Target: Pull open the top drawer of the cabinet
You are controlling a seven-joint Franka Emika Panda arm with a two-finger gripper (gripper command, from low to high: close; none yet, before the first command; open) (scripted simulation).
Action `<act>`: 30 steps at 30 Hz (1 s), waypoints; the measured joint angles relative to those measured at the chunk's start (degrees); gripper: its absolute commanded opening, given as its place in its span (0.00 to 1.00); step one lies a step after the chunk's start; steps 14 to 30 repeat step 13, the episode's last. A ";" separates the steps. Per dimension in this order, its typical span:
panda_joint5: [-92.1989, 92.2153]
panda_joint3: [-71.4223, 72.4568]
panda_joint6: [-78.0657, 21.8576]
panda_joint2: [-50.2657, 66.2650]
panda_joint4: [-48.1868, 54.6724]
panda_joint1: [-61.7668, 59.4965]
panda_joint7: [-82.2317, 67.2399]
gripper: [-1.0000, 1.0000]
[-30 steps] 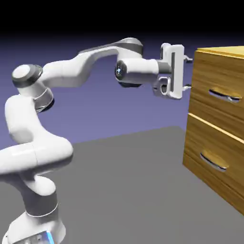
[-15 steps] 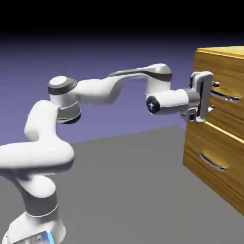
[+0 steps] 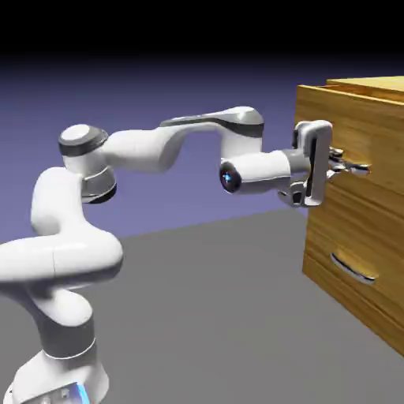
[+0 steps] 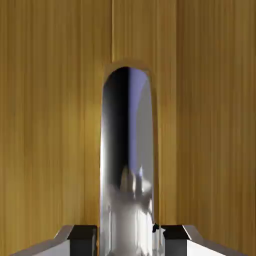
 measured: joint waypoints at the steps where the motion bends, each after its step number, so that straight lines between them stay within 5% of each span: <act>1: -0.39 -0.84 -0.44 -0.23 -2.08 1.70 -0.08 0.00; 10: -6.08 -9.68 -2.65 -4.70 -20.74 18.55 0.69 0.00; 11: -6.16 -9.78 -2.66 -4.77 -20.92 18.72 0.71 1.00; 30: -6.29 -9.79 -2.66 -4.76 -20.94 18.71 0.83 1.00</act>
